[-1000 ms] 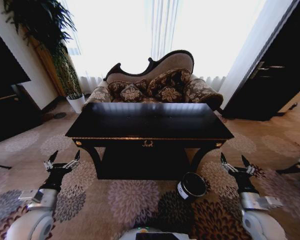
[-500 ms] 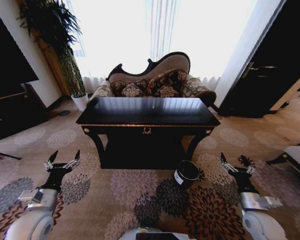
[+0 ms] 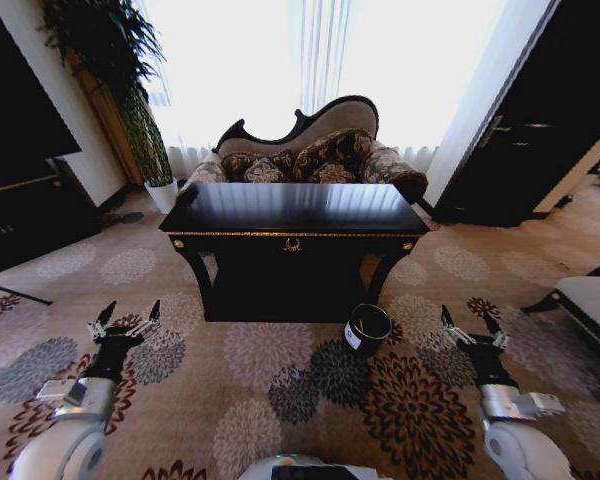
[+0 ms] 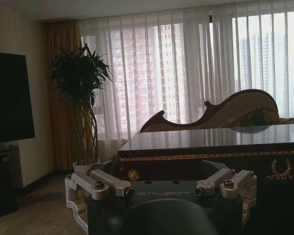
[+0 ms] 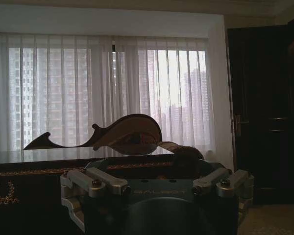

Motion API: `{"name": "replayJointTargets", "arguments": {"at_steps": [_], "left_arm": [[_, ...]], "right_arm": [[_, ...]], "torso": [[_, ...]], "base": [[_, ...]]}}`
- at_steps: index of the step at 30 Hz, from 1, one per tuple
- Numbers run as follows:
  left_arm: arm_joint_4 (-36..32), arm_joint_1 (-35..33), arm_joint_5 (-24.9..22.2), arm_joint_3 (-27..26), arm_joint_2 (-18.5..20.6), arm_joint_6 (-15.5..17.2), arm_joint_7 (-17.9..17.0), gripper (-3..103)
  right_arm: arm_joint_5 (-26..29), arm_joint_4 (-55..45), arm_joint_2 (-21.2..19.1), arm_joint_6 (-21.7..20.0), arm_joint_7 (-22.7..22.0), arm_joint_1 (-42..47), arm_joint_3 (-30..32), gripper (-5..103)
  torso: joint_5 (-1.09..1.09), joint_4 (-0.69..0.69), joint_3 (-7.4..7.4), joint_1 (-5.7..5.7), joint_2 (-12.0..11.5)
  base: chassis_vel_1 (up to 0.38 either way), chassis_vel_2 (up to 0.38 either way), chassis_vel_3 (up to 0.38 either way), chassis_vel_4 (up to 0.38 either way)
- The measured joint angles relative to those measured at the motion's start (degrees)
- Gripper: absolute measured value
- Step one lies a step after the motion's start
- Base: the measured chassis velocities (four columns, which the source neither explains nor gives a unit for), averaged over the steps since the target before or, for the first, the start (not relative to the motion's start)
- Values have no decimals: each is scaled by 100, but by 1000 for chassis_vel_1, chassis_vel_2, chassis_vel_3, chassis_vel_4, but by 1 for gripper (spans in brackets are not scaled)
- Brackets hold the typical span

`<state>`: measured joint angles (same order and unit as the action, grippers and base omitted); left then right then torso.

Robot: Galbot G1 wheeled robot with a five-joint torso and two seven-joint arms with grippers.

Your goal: Move to the front of the table and place the trash on the table into the trash bin.

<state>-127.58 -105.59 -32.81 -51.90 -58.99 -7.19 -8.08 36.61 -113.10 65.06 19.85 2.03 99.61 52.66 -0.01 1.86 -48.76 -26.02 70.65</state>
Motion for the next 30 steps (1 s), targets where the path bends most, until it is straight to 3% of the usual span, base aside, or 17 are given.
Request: {"name": "replayJointTargets", "arguments": {"at_steps": [30], "left_arm": [[0, -1, 0, 0, 0, 0, 0, 100]], "right_arm": [[0, 0, 0, 1, 0, 6, 0, 100]], "torso": [[0, 0, 2, 5, 4]], "base": [[161, -157, -156, 153]]}}
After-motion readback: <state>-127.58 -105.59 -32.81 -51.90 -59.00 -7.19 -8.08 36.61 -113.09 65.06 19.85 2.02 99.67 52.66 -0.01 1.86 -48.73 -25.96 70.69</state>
